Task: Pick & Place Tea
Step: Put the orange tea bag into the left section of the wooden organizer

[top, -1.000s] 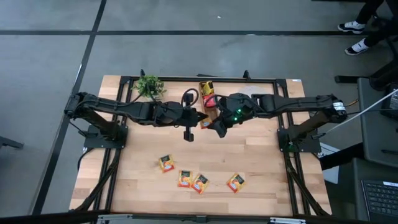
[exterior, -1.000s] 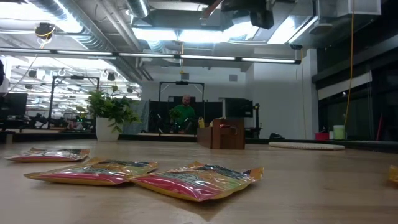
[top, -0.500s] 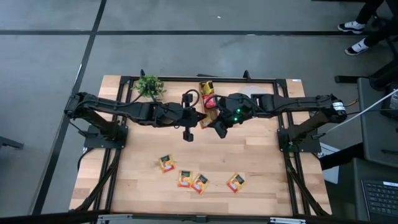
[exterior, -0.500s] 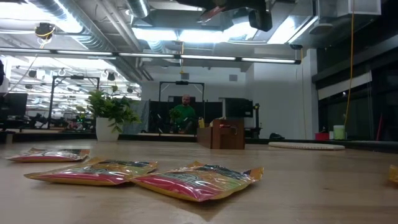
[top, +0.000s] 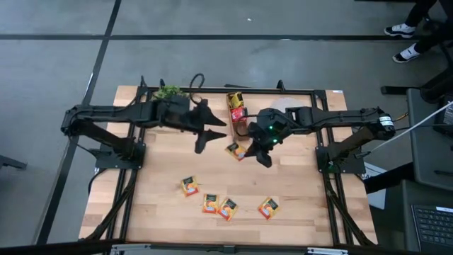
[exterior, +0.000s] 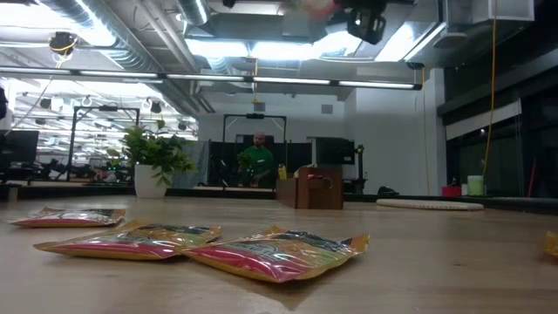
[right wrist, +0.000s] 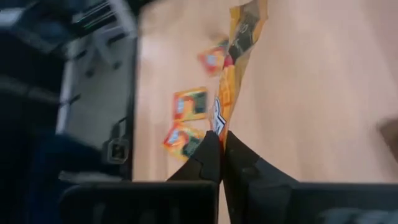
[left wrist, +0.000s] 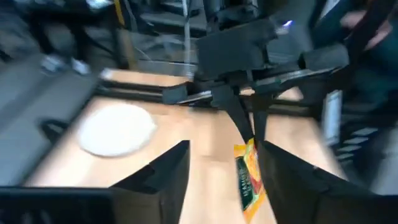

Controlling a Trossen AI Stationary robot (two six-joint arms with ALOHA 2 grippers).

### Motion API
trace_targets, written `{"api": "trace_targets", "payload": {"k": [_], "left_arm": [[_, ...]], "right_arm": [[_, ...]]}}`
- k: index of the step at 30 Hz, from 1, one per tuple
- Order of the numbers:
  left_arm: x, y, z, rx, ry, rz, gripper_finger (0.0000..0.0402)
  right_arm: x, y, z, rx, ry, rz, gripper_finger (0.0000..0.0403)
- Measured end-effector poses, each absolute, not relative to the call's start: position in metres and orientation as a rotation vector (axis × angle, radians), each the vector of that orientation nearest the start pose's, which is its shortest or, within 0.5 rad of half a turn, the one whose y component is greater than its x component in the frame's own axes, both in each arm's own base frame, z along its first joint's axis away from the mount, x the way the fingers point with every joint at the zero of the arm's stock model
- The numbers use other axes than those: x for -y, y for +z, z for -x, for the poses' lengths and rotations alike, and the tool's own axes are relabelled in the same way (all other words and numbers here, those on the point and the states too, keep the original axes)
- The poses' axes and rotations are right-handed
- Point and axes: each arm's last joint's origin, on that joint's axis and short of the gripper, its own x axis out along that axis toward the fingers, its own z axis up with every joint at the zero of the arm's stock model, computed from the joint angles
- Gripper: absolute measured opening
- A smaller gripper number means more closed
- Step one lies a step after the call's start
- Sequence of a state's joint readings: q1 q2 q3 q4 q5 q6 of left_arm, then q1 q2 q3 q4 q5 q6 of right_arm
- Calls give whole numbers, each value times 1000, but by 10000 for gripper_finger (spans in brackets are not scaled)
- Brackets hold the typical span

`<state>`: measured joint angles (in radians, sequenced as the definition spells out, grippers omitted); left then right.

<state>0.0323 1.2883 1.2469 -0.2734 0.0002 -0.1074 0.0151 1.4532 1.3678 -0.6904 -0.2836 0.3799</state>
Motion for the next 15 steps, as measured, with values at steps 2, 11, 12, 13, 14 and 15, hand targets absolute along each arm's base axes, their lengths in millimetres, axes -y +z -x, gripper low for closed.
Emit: {"api": "trace_targets", "payload": {"k": [2, 11, 12, 13, 14, 15], "left_arm": [[-16, 376, -284, -333, -9, 224, 200], [-19, 361, -297, -435, -211, 495, 237], [-17, 360, -299, -432, -218, 494, 237], [-15, 359, -301, -429, -225, 493, 236], [-14, 358, -303, -434, -228, 493, 236], [-14, 358, -303, -436, -230, 494, 235]], "right_arm": [[-14, 339, -307, -808, 209, -425, 4], [-15, 344, -309, -746, 286, -323, 4], [-15, 344, -309, -745, 287, -317, 4], [-15, 344, -309, -745, 287, -315, 4], [-15, 344, -309, -746, 287, -315, 4], [-15, 344, -309, -746, 287, -314, 4]]}}
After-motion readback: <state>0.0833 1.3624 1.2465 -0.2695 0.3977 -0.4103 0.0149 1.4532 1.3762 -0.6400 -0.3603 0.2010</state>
